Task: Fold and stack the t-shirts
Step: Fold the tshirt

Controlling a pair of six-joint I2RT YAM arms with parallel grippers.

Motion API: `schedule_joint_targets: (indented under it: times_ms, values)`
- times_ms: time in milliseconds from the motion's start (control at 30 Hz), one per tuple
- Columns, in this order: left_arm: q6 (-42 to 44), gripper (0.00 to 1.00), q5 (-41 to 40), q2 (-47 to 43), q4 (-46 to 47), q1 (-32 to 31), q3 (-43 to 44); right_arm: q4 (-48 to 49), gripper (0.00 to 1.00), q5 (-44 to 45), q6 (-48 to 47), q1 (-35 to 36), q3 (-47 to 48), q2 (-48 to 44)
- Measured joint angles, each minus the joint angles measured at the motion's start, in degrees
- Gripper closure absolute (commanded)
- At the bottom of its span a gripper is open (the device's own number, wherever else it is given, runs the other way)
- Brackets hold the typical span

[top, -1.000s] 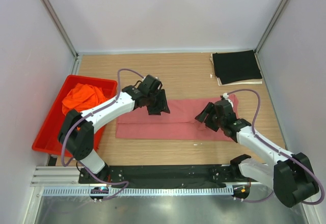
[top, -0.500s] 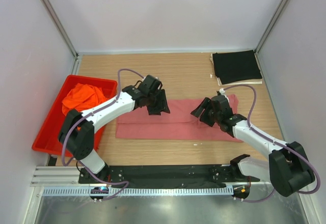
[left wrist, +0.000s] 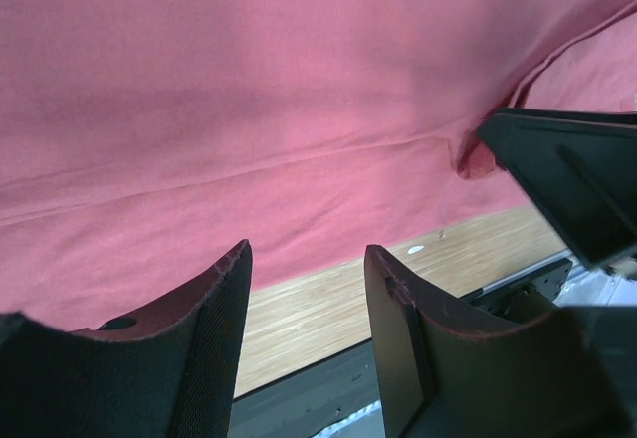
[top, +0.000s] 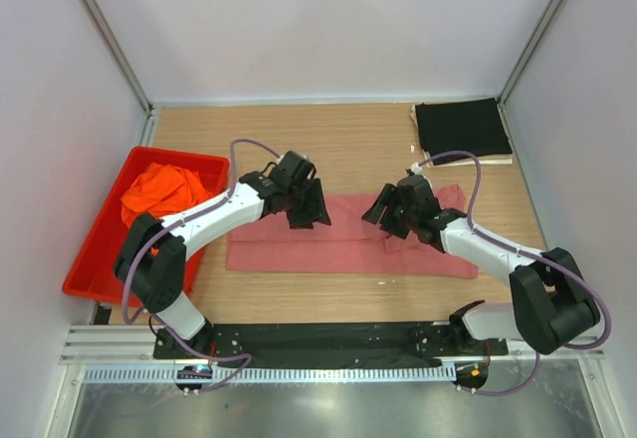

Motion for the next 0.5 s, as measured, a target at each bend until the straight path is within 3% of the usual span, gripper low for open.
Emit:
schedule_joint_targets:
  times_ms: [133, 267, 500]
  values:
    - [-1.11, 0.5, 0.11, -0.15, 1.68, -0.02, -2.89, -3.13, 0.36, 0.94, -2.34, 0.02, 4.74, -0.52]
    - [-1.9, 0.56, 0.57, -0.35, 3.1, -0.87, -5.16, -9.46, 0.47, 5.46, -4.11, -0.11, 10.38, -1.31]
    - [-2.99, 0.88, 2.32, 0.0, 10.49, -8.66, -4.11, -19.1, 0.71, 11.98, -5.51, -5.92, 13.94, -4.02]
